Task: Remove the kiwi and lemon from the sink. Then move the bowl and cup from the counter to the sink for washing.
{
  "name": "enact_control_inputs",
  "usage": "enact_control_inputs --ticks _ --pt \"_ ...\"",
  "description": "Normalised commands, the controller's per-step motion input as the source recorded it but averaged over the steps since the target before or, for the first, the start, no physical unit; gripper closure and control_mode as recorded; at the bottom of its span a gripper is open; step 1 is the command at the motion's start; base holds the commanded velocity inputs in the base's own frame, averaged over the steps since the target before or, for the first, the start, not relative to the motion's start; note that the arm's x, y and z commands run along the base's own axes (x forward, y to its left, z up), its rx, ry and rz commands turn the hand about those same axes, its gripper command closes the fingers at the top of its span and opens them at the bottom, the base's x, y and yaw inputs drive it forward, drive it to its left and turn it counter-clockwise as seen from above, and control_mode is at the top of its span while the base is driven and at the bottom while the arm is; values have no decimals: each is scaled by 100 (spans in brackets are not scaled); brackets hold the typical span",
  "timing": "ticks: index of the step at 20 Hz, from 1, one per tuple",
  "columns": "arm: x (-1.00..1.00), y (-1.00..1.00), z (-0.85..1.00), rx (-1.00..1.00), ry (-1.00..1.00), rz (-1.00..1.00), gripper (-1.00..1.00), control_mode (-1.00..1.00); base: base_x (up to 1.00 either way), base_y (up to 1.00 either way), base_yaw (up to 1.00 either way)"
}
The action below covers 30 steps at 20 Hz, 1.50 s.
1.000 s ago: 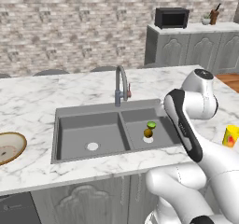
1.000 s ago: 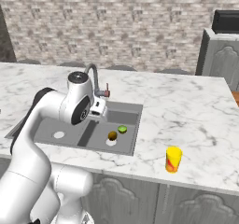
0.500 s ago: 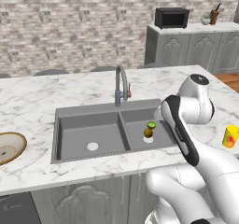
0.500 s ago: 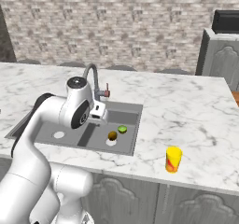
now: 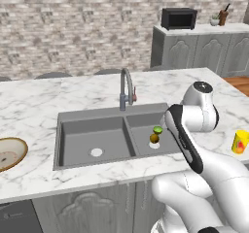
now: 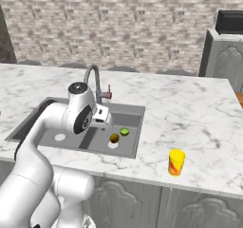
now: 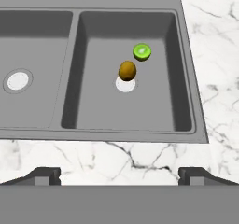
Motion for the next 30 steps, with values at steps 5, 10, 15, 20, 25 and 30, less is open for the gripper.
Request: enact_control_inputs --ticks 5,10,15,20,25,30 --pt "11 -13 -12 0 0 0 -100 -100 0 0 0" --pt "15 -7 -12 0 0 0 -100 -100 0 0 0" --pt "17 -5 -13 0 0 0 -100 -100 0 0 0" --pt "19 -1 -11 0 0 0 -100 -100 0 0 0" --pt "18 -1 -11 1 0 0 -100 -100 0 0 0" --pt "15 -1 -11 2 0 0 -100 -100 0 0 0"
